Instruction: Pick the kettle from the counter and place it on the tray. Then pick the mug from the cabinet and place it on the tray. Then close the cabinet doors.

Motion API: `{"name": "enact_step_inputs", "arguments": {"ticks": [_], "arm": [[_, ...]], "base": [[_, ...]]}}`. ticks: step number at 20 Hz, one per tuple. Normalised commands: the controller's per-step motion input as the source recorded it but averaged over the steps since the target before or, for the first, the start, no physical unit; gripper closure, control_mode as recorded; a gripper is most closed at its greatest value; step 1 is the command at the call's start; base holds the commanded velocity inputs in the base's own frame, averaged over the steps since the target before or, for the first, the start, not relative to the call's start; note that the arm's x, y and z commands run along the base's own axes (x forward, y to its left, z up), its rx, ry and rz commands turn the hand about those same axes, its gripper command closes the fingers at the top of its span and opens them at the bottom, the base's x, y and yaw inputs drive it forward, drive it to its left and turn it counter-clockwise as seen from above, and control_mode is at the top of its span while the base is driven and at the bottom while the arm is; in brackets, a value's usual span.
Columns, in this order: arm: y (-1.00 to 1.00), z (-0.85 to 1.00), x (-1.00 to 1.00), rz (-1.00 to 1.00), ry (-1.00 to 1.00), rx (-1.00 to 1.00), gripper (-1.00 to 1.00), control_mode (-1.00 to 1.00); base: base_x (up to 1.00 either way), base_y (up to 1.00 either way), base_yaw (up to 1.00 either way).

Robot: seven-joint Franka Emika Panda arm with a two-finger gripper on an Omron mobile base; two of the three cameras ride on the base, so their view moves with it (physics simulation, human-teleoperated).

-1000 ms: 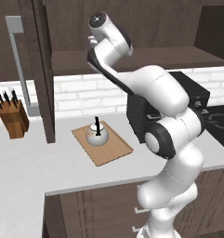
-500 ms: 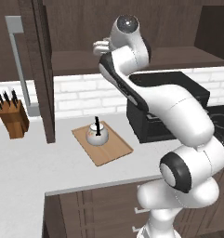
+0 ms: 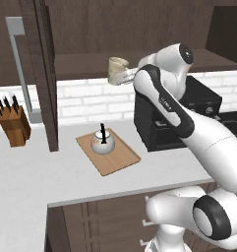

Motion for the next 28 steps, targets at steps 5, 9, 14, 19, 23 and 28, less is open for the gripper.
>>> {"name": "enact_step_inputs", "arguments": {"ticks": [5, 9, 14, 19, 23, 28], "arm": [[0.0, -0.09, -0.29, 0.23, 0.0, -0.01, 1.0, -1.0], [0.05, -0.41, -0.08, 0.06, 0.01, -0.06, 1.0, -1.0], [0.27, -0.64, -0.04, 0.02, 0.0, -0.15, 1.0, -1.0], [0.26, -0.56, -0.11, 0.0, 0.02, -0.11, 1.0, -1.0], [0.15, -0.7, -0.01, 0.0, 0.02, -0.15, 1.0, -1.0], [0.01, -0.85, 0.0, 0.0, 0.0, -0.18, 1.0, -1.0]], "base": [[0.0, 0.0, 0.0], [0.0, 0.0, 0.0], [0.0, 0.0, 0.0], [0.0, 0.0, 0.0], [0.0, 0.0, 0.0], [0.0, 0.0, 0.0]]}}
